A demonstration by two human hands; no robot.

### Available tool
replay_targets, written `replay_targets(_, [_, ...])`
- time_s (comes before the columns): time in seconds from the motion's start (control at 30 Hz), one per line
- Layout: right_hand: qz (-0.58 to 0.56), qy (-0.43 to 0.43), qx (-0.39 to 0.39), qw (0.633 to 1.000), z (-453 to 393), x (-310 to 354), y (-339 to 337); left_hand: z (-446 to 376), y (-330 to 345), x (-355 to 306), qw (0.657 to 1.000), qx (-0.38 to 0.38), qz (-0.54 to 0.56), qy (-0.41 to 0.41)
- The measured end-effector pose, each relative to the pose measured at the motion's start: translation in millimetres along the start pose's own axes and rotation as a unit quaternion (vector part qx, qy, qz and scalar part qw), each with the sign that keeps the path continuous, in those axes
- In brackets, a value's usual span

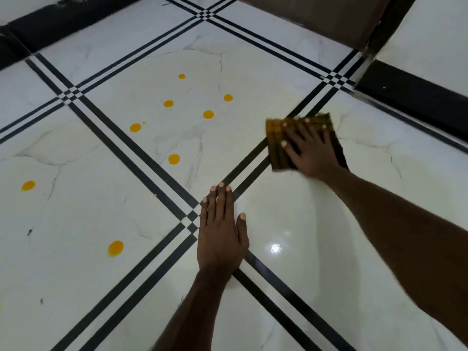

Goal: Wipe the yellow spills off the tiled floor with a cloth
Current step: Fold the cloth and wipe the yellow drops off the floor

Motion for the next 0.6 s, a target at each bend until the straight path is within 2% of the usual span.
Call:
replay_targets(0.03, [0.001,0.072,0.003,0.997,-13,8,9,2,2,1,1.0,-0.004,-0.003,0.002])
replay_targets(0.07, [-0.001,0.107,0.009,0.994,-25,27,12,2,3,1,1.0,-0.008,-0.005,0.004])
replay_targets(0.1, [-0.009,0.097,0.011,0.995,-31,50,18,2,4,1,1.0,-0.011,-0.005,0.007])
replay_targets(0.23, [-0.05,-0.129,0.019,0.99,6,137,29,2,4,4,1.0,-0.023,0.01,0.004])
replay_targets(0.33, [-0.047,-0.198,0.017,0.979,61,109,14,2,2,6,1.0,-0.022,0.018,0.001])
replay_targets(0.4, [-0.033,-0.139,-0.003,0.99,95,66,4,3,2,5,0.999,-0.026,0.017,0.011])
replay_targets(0.47, [-0.018,0.014,-0.017,1.0,120,34,-6,3,1,4,0.999,-0.023,0.019,0.015])
replay_targets(0.53, [-0.006,0.138,-0.015,0.99,132,37,-9,3,1,5,0.999,-0.029,0.023,0.016])
replay_targets(0.6, [-0.016,0.139,-0.006,0.99,141,68,-11,1,1,5,0.999,-0.035,0.034,0.017])
Point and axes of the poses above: each hand's wrist, its own z-axis away from the middle knuckle, its own y-axis out of the palm, x = y × z, the point moved 1 cm from there along -z, towards the middle knuckle, and after that the axes turned 15 degrees about -x, right-handed, at the moved point
